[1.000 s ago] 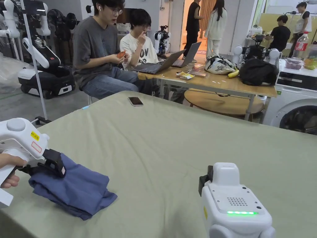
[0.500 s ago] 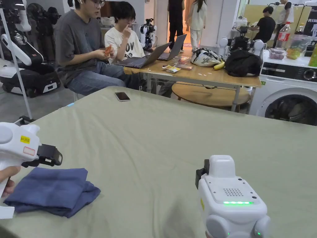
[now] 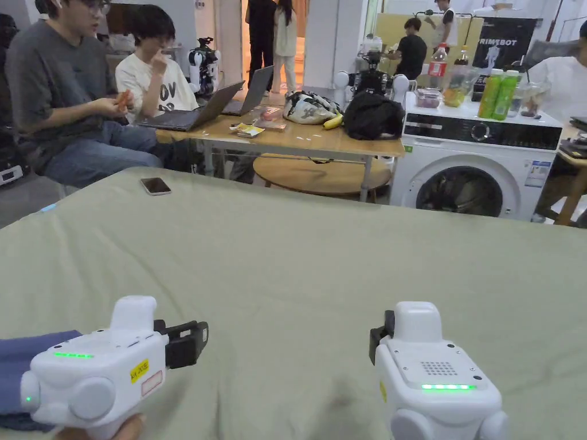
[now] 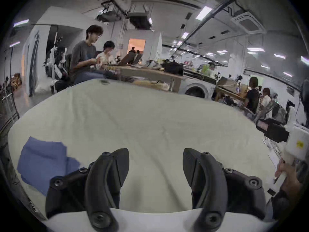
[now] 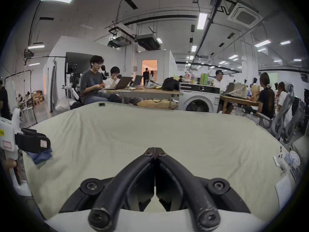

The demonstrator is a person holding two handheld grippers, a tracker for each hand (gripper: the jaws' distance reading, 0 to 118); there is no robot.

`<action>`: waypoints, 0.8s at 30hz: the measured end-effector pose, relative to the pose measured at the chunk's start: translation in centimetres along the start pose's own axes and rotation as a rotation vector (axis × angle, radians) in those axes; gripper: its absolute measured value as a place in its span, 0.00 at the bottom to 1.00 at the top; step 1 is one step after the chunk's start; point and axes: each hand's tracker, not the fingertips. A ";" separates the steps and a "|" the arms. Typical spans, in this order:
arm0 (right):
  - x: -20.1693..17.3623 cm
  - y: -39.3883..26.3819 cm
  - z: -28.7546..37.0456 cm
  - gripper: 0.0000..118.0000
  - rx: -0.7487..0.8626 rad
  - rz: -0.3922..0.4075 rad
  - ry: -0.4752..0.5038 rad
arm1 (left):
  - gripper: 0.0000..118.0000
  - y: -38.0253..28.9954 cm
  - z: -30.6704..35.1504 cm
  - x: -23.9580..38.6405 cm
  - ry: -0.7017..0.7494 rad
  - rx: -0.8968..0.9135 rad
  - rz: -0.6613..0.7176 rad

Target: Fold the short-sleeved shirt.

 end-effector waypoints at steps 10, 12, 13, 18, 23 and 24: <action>6.1 -0.4 1.6 0.00 0.013 -0.082 -0.116 | 0.29 0.4 -2.5 10.4 0.015 0.155 -0.150; 6.6 -0.5 1.8 0.00 0.016 -0.075 -0.136 | 0.23 0.5 -2.7 11.7 0.007 0.153 -0.160; 6.9 -0.6 1.9 0.00 0.020 -0.074 -0.143 | 0.20 0.6 -2.6 12.3 0.003 0.165 -0.159; 7.8 -0.8 2.3 0.00 0.034 -0.090 -0.169 | 0.08 0.6 -2.3 13.9 0.019 0.218 -0.130; 7.9 -0.9 2.6 0.00 0.051 -0.098 -0.175 | 0.00 0.4 -2.5 13.7 0.011 0.196 -0.036; 7.9 -0.9 2.7 0.00 0.058 -0.096 -0.177 | 0.00 0.5 -2.5 13.7 0.012 0.224 -0.035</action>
